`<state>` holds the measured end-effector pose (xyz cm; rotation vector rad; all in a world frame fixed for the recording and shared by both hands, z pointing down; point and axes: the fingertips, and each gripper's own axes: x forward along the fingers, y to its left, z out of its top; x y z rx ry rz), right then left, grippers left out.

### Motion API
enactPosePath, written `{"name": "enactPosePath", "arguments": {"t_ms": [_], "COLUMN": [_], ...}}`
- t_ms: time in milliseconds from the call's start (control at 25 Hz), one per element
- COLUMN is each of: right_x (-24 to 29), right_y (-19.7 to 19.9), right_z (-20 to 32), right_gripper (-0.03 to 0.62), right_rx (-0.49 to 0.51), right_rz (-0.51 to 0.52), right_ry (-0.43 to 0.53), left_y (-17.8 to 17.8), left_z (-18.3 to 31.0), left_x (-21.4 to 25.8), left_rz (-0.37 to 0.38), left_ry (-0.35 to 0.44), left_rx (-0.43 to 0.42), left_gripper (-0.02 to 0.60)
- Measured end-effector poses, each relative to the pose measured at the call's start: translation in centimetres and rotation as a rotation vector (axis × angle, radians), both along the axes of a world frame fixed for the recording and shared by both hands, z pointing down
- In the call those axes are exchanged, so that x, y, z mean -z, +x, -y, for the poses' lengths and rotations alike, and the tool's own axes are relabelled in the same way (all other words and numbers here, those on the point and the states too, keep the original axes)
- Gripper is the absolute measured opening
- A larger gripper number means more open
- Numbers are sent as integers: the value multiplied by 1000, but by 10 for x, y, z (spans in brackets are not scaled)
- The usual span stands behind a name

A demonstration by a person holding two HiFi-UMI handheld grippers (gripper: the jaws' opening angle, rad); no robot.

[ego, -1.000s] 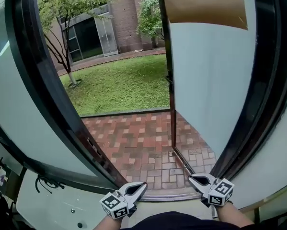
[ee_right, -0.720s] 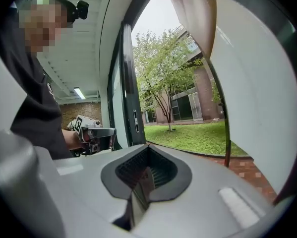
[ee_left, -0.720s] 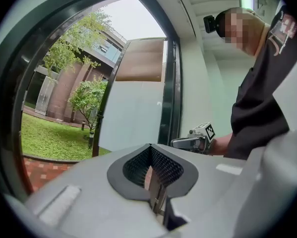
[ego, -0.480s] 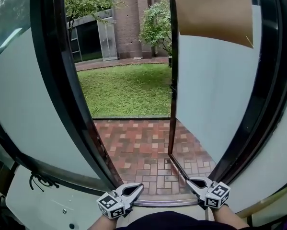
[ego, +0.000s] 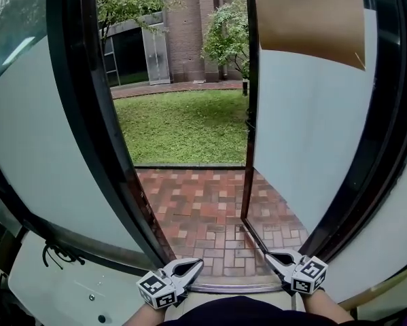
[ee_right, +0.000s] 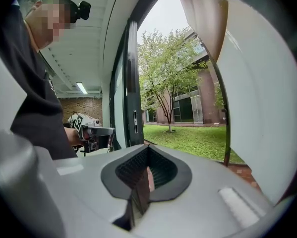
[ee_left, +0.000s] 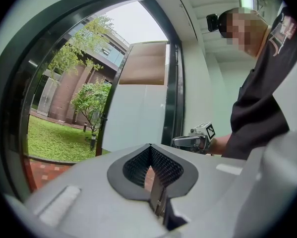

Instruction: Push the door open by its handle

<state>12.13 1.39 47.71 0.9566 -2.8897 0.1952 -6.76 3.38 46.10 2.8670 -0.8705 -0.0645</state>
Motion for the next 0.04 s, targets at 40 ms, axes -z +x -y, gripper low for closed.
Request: {"name": "enactPosePath", "arguments": {"t_ms": [40], "right_x": [0], "right_y": [0], "right_z": [2], "right_gripper": [0], "right_rx": [4], "right_rz": [-1], "right_ry": [2], "left_y": [0], "left_z": [2], "left_x": [0], "left_rz": [-1], "left_ry": [-1], "left_rx": [1], "left_gripper": [-1]}}
